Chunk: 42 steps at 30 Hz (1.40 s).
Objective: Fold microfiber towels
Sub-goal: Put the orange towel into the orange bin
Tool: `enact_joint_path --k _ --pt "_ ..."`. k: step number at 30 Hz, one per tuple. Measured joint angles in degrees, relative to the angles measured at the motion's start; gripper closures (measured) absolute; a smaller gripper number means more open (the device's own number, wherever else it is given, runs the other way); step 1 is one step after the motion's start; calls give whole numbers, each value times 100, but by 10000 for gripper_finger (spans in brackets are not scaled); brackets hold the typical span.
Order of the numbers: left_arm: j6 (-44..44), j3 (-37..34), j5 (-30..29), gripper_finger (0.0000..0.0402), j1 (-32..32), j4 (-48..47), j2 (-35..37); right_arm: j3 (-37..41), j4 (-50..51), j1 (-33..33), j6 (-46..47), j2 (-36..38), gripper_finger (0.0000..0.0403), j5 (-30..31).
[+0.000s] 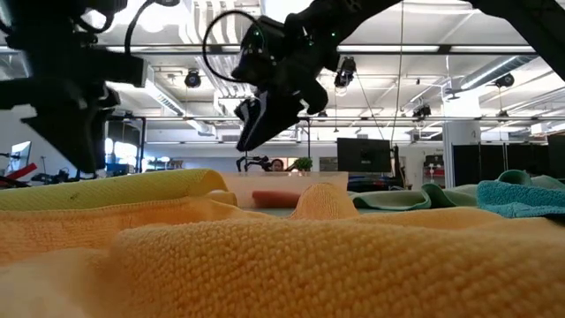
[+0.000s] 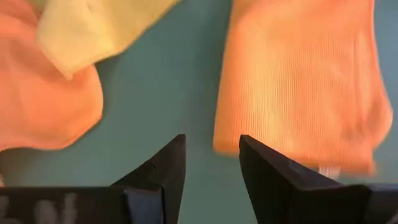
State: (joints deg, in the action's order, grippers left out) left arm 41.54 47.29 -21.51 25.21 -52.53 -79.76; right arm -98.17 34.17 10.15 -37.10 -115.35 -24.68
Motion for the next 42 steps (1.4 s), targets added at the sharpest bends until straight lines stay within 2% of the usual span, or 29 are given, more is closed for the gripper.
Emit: enact_joint_path --k 7,12,19,25,32,38,42 --pt "18 -20 -47 243 190 185 -425 339 -954 -179 -295 -37 261 1" --pt "32 -180 -64 243 190 571 -439 503 -1293 -128 -259 -89 259 19" --pt "164 -327 -115 243 188 574 -438 542 -1710 -141 -248 -398 263 11" --pt "173 -686 -132 243 185 825 -443 542 -1786 -137 -151 -582 259 37" --pt "209 -955 -219 243 111 1075 -429 542 -1866 -126 -109 -869 261 330" --pt "573 -1087 -241 243 70 1122 -421 542 -1962 -137 -68 -978 261 639" --pt "577 -1093 -354 265 48 1220 -428 542 -2013 -137 125 -984 278 677"
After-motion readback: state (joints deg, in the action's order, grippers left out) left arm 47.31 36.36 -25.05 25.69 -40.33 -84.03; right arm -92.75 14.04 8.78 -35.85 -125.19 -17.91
